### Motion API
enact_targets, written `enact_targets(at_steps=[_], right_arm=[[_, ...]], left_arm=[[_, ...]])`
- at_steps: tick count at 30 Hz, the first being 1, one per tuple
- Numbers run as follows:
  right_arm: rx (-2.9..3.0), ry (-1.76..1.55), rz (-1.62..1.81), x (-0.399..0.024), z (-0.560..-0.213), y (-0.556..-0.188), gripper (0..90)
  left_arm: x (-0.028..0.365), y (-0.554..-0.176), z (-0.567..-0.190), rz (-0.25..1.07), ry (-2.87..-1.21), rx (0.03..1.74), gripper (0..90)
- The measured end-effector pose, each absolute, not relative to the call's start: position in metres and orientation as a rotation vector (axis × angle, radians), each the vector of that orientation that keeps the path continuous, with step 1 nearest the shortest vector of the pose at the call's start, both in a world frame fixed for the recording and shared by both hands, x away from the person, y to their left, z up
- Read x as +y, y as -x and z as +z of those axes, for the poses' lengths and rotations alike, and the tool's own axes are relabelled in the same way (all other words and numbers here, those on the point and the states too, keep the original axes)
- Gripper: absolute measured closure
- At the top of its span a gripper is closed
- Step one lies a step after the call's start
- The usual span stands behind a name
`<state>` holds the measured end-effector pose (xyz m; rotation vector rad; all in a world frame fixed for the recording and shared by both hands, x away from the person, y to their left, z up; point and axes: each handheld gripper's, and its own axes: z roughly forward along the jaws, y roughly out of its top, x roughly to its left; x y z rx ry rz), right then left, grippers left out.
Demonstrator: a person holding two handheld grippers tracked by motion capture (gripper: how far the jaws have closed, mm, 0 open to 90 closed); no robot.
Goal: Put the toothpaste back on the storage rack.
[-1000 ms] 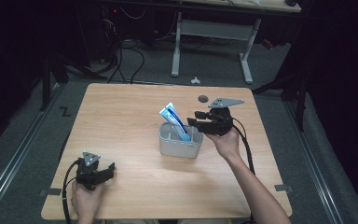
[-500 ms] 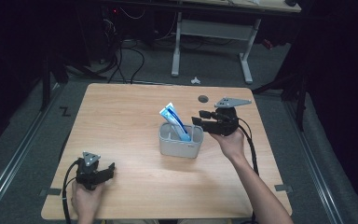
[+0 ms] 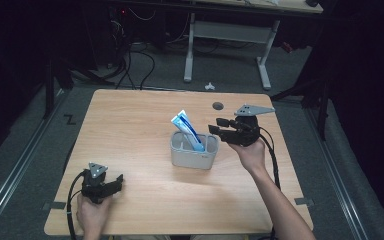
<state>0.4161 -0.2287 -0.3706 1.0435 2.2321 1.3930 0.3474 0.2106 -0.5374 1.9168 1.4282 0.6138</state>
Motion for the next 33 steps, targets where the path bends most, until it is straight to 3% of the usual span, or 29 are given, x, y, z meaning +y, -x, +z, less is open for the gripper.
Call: enact_targets(at_steps=[33], right_arm=[[2.166, -1.082, 1.47, -0.261, -0.364, -0.397, 53.9]], left_arm=[[0.211, -0.347, -0.537, 0.614, -1.916, 1.428, 26.0]])
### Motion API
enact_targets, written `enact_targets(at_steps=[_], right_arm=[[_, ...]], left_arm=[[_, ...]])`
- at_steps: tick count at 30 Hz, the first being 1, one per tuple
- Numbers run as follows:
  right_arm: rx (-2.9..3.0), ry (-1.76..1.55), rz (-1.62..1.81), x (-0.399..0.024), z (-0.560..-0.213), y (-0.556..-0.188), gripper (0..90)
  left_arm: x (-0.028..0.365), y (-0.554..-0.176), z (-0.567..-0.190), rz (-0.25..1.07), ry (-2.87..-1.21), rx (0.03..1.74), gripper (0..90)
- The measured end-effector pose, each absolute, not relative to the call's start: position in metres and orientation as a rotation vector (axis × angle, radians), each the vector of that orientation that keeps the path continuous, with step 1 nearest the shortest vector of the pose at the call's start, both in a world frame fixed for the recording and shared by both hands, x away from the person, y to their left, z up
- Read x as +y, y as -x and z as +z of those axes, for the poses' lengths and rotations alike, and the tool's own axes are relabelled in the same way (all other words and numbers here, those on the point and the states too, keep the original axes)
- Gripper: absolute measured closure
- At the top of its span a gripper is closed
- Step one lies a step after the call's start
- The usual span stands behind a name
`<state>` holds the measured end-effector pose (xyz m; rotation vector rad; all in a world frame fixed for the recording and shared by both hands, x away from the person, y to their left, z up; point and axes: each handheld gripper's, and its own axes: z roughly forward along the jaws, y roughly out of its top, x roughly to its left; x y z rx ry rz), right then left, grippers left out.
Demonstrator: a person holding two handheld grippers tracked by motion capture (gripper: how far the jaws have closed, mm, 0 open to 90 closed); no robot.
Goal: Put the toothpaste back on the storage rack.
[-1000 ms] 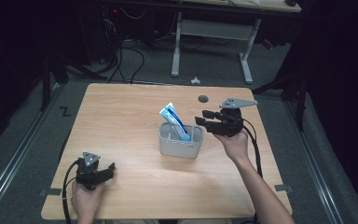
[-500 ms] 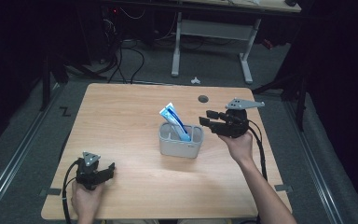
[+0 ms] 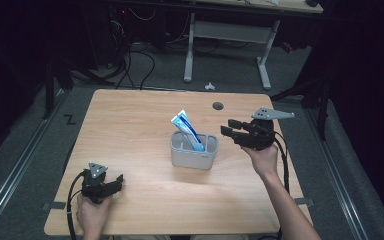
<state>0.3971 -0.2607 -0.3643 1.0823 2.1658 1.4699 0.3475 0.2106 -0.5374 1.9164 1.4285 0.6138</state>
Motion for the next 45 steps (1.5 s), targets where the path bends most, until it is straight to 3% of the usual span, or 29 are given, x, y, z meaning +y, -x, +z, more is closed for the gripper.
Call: enact_targets(at_steps=[45], right_arm=[[2.044, -1.185, 1.522, -0.312, -0.381, -0.367, 53.8]], left_arm=[[0.21, -0.347, -0.537, 0.615, -1.918, 1.429, 25.9]])
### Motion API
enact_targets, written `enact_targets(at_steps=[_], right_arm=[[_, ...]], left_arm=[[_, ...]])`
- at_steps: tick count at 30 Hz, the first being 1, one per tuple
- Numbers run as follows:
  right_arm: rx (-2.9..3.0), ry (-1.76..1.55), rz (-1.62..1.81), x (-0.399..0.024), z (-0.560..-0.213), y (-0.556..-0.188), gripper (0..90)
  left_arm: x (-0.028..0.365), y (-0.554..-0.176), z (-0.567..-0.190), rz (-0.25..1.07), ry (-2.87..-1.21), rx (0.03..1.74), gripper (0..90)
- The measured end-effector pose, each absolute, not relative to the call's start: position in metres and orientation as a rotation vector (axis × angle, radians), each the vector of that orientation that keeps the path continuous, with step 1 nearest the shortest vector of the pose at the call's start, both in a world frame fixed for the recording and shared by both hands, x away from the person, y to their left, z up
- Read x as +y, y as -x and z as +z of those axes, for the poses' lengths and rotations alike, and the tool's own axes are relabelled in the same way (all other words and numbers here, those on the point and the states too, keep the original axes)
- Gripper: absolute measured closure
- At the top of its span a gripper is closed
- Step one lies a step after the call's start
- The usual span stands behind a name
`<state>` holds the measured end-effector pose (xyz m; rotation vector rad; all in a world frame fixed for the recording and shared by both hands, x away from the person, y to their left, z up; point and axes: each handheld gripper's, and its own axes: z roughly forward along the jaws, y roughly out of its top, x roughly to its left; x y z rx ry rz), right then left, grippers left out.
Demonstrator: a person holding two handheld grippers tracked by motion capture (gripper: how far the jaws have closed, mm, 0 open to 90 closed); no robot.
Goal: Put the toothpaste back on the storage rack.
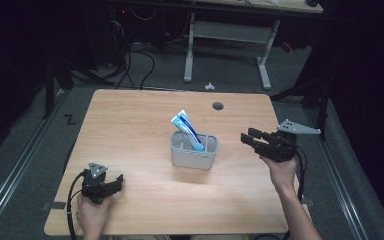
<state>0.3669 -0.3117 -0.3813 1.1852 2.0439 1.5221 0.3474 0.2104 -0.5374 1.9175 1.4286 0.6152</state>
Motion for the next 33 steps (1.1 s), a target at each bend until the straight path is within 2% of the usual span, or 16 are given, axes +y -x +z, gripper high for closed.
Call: enact_targets(at_steps=[33], right_arm=[[2.042, -1.302, 1.51, -0.333, -0.416, -0.355, 53.7]], left_arm=[[0.21, -0.347, -0.537, 0.615, -1.918, 1.429, 25.9]])
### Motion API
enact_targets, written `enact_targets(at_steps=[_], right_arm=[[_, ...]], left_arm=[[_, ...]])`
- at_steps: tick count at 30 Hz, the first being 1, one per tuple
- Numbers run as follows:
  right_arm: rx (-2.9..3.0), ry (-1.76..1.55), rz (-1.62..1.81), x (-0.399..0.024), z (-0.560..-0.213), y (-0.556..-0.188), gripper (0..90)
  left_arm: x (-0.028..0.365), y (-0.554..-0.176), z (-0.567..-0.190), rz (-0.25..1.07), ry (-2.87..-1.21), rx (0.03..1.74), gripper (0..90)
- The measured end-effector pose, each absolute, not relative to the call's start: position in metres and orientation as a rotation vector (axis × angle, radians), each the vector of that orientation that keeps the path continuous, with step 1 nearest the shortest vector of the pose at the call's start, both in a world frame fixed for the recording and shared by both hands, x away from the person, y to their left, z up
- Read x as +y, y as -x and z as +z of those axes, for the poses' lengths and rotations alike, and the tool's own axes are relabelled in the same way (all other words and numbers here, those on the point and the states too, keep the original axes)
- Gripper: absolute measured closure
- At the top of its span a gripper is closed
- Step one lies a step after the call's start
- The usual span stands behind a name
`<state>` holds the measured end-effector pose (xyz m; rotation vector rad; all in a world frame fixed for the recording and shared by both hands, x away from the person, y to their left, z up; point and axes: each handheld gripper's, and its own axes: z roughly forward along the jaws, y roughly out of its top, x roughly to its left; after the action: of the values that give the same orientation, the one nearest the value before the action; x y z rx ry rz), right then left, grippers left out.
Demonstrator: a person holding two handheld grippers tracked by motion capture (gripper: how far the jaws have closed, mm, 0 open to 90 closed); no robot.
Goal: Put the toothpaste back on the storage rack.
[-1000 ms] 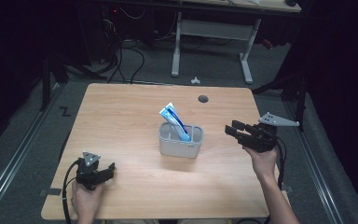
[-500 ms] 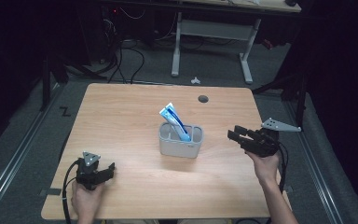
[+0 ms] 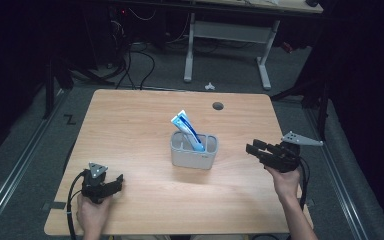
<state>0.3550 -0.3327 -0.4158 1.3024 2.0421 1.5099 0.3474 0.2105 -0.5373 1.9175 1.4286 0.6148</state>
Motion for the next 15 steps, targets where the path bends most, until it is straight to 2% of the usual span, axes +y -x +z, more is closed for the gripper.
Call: enact_targets(at_steps=[15], right_arm=[[2.044, -1.392, 1.461, -0.338, -0.443, -0.355, 53.7]], left_arm=[[0.21, -0.347, -0.537, 0.615, -1.917, 1.429, 25.9]])
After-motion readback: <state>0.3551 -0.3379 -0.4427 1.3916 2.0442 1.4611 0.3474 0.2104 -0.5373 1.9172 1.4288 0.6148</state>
